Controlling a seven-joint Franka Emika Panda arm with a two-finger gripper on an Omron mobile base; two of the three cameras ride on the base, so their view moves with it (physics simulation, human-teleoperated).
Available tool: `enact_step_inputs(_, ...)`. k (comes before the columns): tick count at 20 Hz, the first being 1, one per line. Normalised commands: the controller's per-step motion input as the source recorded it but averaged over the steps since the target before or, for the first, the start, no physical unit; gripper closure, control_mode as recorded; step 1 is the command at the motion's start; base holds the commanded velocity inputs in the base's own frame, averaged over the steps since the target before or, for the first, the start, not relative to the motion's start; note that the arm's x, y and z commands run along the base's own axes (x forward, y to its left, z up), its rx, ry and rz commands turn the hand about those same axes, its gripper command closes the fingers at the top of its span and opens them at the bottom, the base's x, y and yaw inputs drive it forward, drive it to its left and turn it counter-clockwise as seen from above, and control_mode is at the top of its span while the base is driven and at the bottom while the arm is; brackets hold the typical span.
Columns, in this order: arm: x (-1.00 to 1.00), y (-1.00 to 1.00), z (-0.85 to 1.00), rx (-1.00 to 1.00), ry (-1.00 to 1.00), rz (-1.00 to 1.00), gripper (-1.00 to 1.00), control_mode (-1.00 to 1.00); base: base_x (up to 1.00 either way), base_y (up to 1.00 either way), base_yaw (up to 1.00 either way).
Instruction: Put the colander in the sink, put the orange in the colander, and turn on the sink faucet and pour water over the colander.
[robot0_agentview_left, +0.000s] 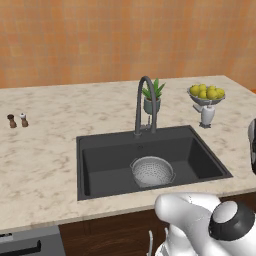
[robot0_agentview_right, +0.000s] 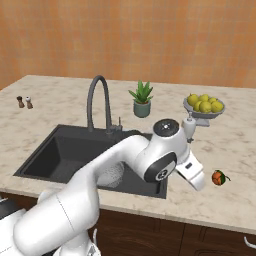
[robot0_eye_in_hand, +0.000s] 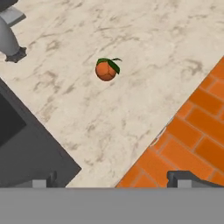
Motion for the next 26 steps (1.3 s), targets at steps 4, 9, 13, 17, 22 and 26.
enact_step_inputs(4, 0.11, -0.54, -0.27, 0.05, 0.01, 0.00, -1.00, -1.00, 0.00, 0.00, 0.00)
enact_step_inputs(9, 0.24, -0.49, -0.32, 0.06, 0.00, 0.00, -1.00, -1.00, 0.00, 0.00, 0.00)
enact_step_inputs(13, 0.49, -0.22, -0.19, 0.01, 0.00, 0.00, -1.00, -1.00, 0.00, 0.00, 0.00)
enact_step_inputs(17, 0.53, -0.12, -0.21, 0.00, 0.01, 0.00, -1.00, -1.00, 0.00, 0.00, 0.00)
enact_step_inputs(22, 0.50, -0.19, -0.39, 0.00, 0.04, 0.00, -1.00, -1.00, 0.00, 0.00, 0.00)
enact_step_inputs(26, 0.43, -0.31, -0.39, 0.00, 0.02, 0.00, -1.00, -1.00, 0.00, 0.00, 0.00)
